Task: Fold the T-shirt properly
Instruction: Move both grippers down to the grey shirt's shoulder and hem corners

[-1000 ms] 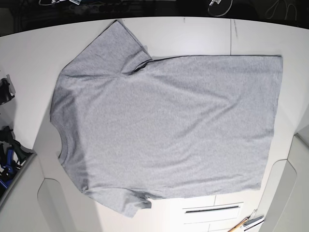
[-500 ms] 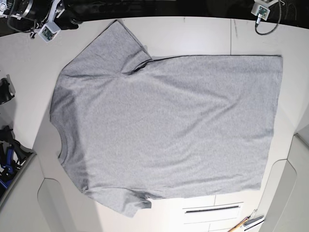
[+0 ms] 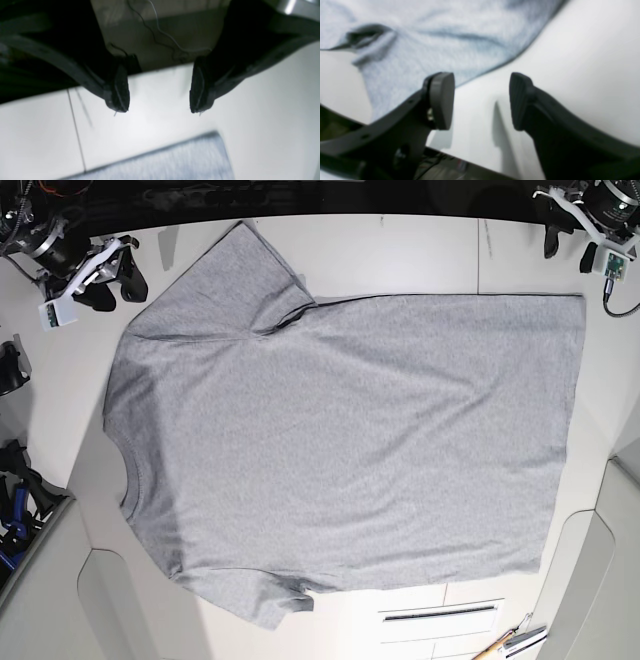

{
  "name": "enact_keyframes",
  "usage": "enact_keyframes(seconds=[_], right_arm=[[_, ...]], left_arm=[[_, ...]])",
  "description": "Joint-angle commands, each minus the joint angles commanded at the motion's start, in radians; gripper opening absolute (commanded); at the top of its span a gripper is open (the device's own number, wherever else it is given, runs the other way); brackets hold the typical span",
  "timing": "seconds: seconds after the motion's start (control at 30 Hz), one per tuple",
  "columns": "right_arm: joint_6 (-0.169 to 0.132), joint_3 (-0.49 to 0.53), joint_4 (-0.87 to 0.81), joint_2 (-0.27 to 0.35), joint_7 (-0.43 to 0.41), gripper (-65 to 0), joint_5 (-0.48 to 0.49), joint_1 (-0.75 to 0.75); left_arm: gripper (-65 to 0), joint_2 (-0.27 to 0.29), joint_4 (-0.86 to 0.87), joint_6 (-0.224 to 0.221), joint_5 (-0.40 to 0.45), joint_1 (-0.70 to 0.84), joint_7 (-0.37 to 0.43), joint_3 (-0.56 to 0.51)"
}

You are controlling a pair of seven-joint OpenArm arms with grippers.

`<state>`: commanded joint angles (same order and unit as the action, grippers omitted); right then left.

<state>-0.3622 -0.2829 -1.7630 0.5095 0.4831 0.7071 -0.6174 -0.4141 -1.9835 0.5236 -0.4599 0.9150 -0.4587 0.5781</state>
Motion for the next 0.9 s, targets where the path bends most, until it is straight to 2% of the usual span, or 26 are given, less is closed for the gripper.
enact_keyframes(seconds=[0.1, 0.17, 0.3, 0.37, 0.43, 0.57, 0.6, 0.7, 0.9], right_arm=[[-0.032, 0.000, 0.023, -0.027, 0.013, -30.7, 0.018, -0.001], [-0.038, 0.000, 0.023, -0.041, 0.031, -30.7, 0.016, -0.001], [-0.035, 0.000, 0.023, -0.058, 0.037, -30.7, 0.010, -0.001], [-0.021, 0.000, 0.023, -0.065, 0.037, -30.7, 0.006, -0.001], [-0.015, 0.000, 0.023, -0.074, 0.037, -30.7, -0.016, -0.002], [-0.014, 0.000, 0.023, -0.098, 0.047, -30.7, -0.042, -0.002], [-0.014, 0.000, 0.023, -0.107, 0.057, -30.7, -0.041, -0.001], [-0.014, 0.000, 0.023, -0.134, 0.093, -30.7, -0.017, -0.001], [-0.015, 0.025, 0.032, -0.201, 0.094, -30.7, 0.009, -0.001]], left_arm=[[-23.9, -0.034, 0.035, 0.000, -0.043, -0.057, -0.016, 0.000], [-23.9, -0.057, 0.082, 0.000, -0.064, -0.098, -0.016, 0.000], [-23.9, -0.097, 0.227, 0.004, -0.106, -0.194, -0.018, 0.000], [-23.9, -0.114, 0.295, 0.004, -0.133, -0.235, -0.021, 0.000], [-23.9, -0.128, 0.354, 0.011, -0.185, -0.269, -0.058, 0.000], [-23.9, -0.134, 0.439, 0.101, -0.320, -0.317, -0.146, -0.002], [-23.9, -0.134, 0.458, 0.111, -0.343, -0.320, -0.149, -0.002], [-23.9, -0.134, 0.498, 0.117, -0.357, -0.320, -0.144, -0.002], [-23.9, -0.134, 0.551, 0.117, -0.371, -0.357, -0.145, -0.003]])
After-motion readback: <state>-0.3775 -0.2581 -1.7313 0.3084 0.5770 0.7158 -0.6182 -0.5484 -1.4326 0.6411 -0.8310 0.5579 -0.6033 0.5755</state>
